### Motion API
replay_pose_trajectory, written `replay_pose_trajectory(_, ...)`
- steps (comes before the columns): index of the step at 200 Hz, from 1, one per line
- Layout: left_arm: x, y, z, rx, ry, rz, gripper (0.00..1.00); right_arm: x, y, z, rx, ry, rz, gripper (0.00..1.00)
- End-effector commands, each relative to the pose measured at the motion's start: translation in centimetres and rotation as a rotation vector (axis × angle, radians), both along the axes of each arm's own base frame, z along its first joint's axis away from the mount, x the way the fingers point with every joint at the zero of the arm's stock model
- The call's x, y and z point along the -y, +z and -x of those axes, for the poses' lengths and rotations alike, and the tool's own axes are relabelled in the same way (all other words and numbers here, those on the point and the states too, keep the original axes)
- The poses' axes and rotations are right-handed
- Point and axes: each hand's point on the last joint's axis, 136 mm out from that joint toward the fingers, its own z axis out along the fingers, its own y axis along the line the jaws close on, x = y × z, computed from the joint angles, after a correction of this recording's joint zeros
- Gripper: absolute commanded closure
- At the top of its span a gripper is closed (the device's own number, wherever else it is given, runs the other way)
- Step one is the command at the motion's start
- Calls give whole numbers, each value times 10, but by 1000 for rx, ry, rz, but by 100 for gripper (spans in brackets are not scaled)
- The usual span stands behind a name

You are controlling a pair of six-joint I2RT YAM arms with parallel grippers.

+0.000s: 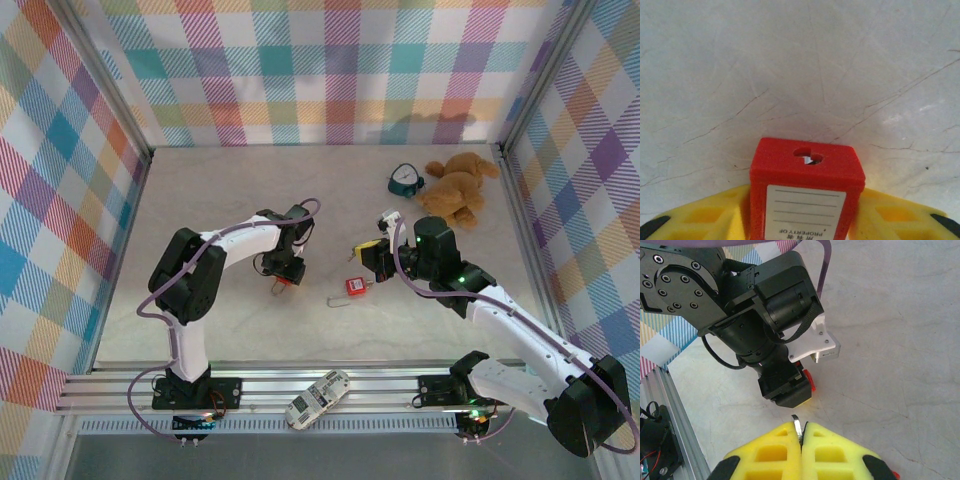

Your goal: Unlock with the key

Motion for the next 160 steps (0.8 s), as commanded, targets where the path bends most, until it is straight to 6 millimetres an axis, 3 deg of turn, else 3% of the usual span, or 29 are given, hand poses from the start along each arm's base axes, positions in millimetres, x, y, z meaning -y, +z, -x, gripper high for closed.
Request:
replay_pose_trajectory(1, -5, -5, 6, -9, -13, -39, 56, -2, 7, 3, 31, 14, -22, 96)
replay_pose_trajectory(36, -8, -6, 12, 0, -14, -48, 62, -2, 9, 3, 31, 15, -23, 96)
replay_pose_trajectory(63, -4, 8, 9, 49, -24, -37, 64, -2, 9, 3, 29, 14, -26, 96)
replay_pose_trajectory(101, 25, 56, 1, 250, -84, 115, 65, 1, 13, 2, 32, -5, -19, 96)
replay_pose_trajectory(160, 56, 133, 0, 770, -212, 244, 69, 7, 15, -8, 48, -67, -1, 96)
